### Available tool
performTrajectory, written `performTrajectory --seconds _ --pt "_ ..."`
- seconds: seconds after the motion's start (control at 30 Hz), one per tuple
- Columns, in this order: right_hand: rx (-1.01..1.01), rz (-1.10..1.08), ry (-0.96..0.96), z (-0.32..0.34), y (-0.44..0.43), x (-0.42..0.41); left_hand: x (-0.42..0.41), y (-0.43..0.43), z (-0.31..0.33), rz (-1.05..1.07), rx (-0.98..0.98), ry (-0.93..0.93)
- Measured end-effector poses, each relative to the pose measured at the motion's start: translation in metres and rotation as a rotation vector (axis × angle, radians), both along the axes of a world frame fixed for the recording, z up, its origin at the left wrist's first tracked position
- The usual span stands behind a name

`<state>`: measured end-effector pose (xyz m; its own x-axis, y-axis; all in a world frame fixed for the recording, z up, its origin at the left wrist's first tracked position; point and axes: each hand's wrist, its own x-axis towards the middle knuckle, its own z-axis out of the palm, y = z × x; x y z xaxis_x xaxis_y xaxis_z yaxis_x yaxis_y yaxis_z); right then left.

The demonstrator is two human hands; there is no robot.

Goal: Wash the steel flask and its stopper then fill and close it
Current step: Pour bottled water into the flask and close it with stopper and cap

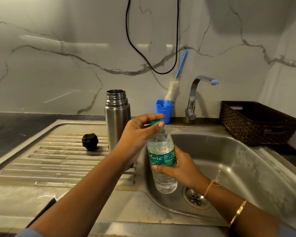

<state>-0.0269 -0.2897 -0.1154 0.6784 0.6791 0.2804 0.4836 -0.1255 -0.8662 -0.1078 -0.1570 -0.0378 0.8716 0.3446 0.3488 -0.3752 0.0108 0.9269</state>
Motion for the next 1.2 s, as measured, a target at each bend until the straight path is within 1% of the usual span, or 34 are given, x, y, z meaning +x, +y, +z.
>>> performTrajectory --seconds 0.03,0.1,0.17,0.23,0.33,0.4,0.5,0.63,0.7,0.77,0.83,0.87,0.97,1.0,1.1,1.2 --pt "-0.009 0.003 -0.007 -0.001 0.000 0.000 0.001 0.000 -0.001 0.029 0.011 0.012" --pt "-0.025 0.014 -0.022 -0.003 0.000 0.001 0.000 -0.002 -0.001 0.071 0.105 0.052" --pt "-0.032 0.015 -0.023 -0.003 0.001 0.001 -0.002 -0.005 -0.001 0.038 0.212 0.097" --pt "-0.024 0.004 -0.007 -0.003 0.001 0.001 -0.002 -0.004 -0.004 -0.034 0.267 0.140" --pt "-0.020 0.002 -0.005 -0.003 0.001 0.002 -0.004 0.005 -0.006 -0.142 0.191 0.150" --pt "-0.016 0.000 -0.004 -0.003 0.000 0.003 -0.005 0.007 -0.006 -0.148 0.170 0.117" --pt "-0.021 0.003 -0.012 -0.003 0.001 0.003 -0.007 0.003 -0.008 -0.042 0.119 0.034" --pt "-0.047 -0.005 -0.038 -0.005 -0.001 0.003 -0.014 0.002 -0.006 0.145 -0.004 -0.101" --pt "-0.063 -0.012 -0.047 -0.005 -0.003 0.005 -0.023 0.006 -0.002 0.213 0.029 -0.133" --pt "-0.076 -0.023 -0.049 -0.005 -0.004 0.007 -0.040 0.014 0.000 0.283 0.171 -0.095" --pt "-0.075 -0.034 -0.047 -0.005 -0.006 0.008 -0.061 0.029 0.000 0.358 0.372 0.018" --pt "-0.071 -0.038 -0.045 -0.004 -0.005 0.008 -0.074 0.040 0.000 0.383 0.479 0.110" --pt "-0.047 -0.056 -0.040 -0.003 -0.005 0.007 -0.110 0.084 -0.012 0.437 0.874 0.493" --pt "-0.043 -0.056 -0.035 -0.003 -0.005 0.007 -0.119 0.100 -0.019 0.467 0.963 0.613" --pt "-0.043 -0.045 -0.018 -0.003 -0.003 0.004 -0.138 0.140 -0.036 0.550 1.072 0.902" --pt "-0.053 -0.044 -0.010 -0.004 -0.003 0.003 -0.144 0.164 -0.046 0.510 1.132 1.071"
